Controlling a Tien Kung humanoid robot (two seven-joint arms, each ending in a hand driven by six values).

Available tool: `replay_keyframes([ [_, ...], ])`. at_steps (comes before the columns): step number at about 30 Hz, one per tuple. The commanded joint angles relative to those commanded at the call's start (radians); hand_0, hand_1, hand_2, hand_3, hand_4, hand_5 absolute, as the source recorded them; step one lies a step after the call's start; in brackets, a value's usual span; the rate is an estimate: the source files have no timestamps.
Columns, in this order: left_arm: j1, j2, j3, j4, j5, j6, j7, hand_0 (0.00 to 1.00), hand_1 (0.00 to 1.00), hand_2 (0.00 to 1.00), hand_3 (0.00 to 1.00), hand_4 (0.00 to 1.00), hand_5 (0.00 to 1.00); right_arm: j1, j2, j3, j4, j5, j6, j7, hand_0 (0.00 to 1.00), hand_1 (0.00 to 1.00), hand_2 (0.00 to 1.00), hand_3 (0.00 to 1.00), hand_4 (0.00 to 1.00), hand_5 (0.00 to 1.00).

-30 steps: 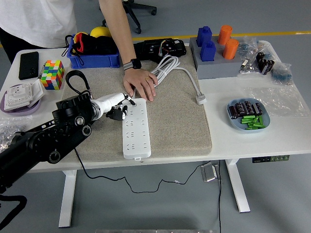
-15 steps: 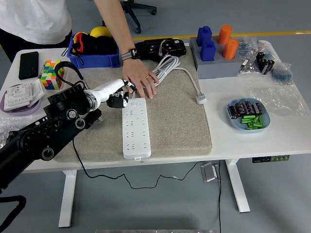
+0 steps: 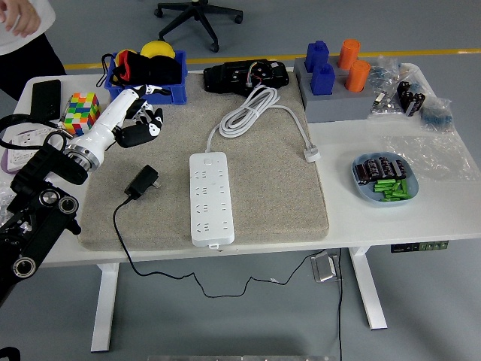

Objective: Pull the plug out,throw it away,press the button

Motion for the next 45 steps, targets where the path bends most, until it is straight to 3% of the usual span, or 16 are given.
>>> replay_keyframes([
  [2, 0.03, -0.003, -0.044, -0.009, 0.003, -0.001, 0.0, 0.636, 0.619, 0.607, 0.806, 0.811, 0.106, 0.0, 0.002, 0.0, 0.0, 0.0, 0.001, 0.0, 0.756, 0.705, 0.718, 0.728, 0.773, 0.645],
  [3, 0.047, -0.002, -0.066, -0.013, 0.006, 0.0, -0.001, 0.794, 0.755, 0.728, 0.817, 0.832, 0.223, 0.0, 0.003, 0.0, 0.0, 0.0, 0.001, 0.0, 0.756, 0.705, 0.717, 0.728, 0.774, 0.646],
  [8, 0.095, 0.013, -0.118, -0.026, 0.023, -0.015, 0.015, 0.794, 0.755, 0.728, 0.817, 0.832, 0.223, 0.004, 0.001, 0.001, 0.002, 0.0, 0.0, 0.0, 0.756, 0.705, 0.717, 0.728, 0.774, 0.646],
  [9, 0.104, 0.016, -0.127, -0.029, 0.023, -0.019, 0.017, 0.821, 0.778, 0.744, 0.816, 0.851, 0.285, 0.005, 0.0, 0.002, 0.003, 0.0, 0.0, 0.001, 0.756, 0.705, 0.718, 0.728, 0.774, 0.646],
  [13, 0.123, 0.02, -0.156, -0.029, 0.026, -0.025, 0.022, 0.821, 0.778, 0.744, 0.816, 0.851, 0.285, 0.007, 0.0, 0.004, 0.002, 0.0, -0.001, 0.001, 0.756, 0.705, 0.718, 0.728, 0.774, 0.646],
  [25, 0.119, 0.022, -0.191, -0.033, 0.042, -0.045, 0.046, 0.809, 0.744, 0.725, 0.818, 0.853, 0.29, 0.011, 0.002, 0.002, 0.003, 0.002, 0.0, 0.001, 0.756, 0.705, 0.717, 0.728, 0.773, 0.645],
  [33, 0.12, 0.027, -0.18, -0.054, 0.087, -0.077, 0.103, 0.799, 0.719, 0.689, 0.814, 0.855, 0.286, 0.01, -0.003, 0.0, 0.0, 0.0, -0.001, 0.001, 0.755, 0.705, 0.717, 0.728, 0.773, 0.645],
  [45, 0.107, 0.035, -0.178, -0.051, 0.085, -0.083, 0.106, 0.793, 0.71, 0.688, 0.813, 0.853, 0.289, 0.024, -0.011, -0.015, 0.001, 0.006, 0.0, 0.0, 0.756, 0.705, 0.718, 0.728, 0.773, 0.646],
])
